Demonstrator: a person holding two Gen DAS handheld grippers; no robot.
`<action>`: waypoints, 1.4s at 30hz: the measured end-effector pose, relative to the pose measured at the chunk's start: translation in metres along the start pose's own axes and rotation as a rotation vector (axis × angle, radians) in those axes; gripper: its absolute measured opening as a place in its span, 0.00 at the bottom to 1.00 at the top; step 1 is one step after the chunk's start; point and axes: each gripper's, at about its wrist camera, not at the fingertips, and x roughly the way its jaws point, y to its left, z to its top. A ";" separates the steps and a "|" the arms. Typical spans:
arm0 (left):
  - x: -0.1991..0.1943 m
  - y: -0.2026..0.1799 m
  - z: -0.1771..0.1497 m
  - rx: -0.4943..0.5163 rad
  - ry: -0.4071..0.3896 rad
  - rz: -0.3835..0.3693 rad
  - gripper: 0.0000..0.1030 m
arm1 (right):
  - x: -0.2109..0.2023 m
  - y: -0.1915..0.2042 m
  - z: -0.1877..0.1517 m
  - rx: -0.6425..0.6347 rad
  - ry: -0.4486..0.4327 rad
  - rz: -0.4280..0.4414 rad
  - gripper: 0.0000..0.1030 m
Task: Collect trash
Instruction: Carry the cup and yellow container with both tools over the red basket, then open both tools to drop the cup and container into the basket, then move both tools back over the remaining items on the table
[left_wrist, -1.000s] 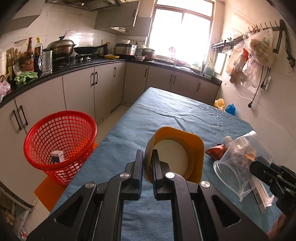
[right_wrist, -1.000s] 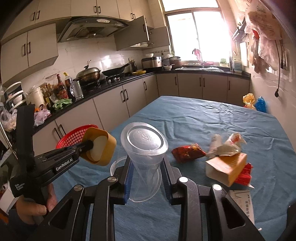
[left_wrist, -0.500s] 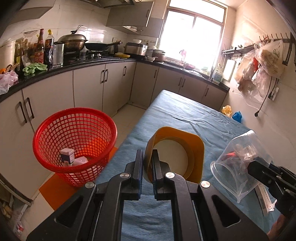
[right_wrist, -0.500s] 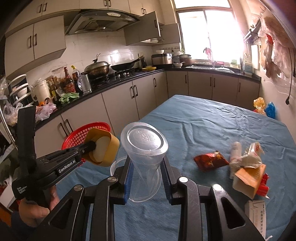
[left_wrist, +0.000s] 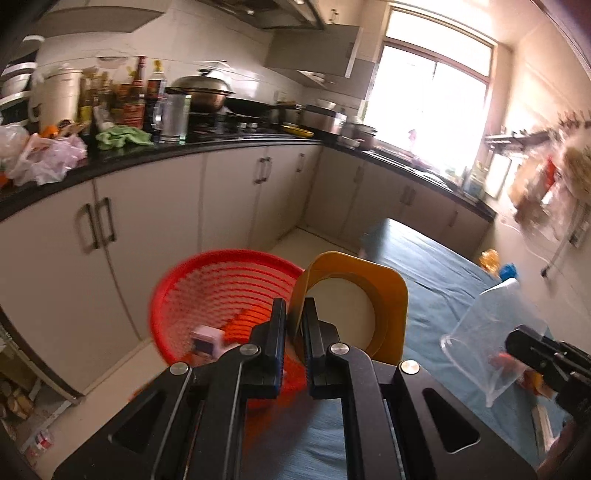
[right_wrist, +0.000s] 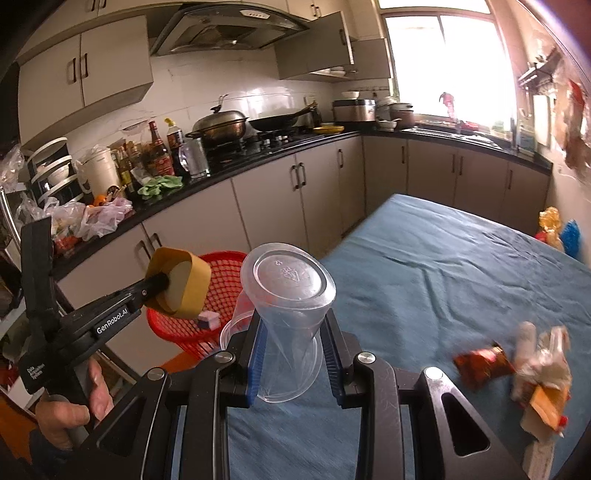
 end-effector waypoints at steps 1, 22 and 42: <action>0.002 0.009 0.003 -0.009 -0.002 0.017 0.08 | 0.006 0.005 0.005 0.000 0.004 0.014 0.31; 0.061 0.061 0.006 -0.053 0.088 0.123 0.12 | 0.131 0.069 0.047 0.005 0.110 0.100 0.34; 0.013 0.000 -0.022 0.004 0.062 0.013 0.54 | 0.056 0.012 0.020 0.114 0.049 0.067 0.49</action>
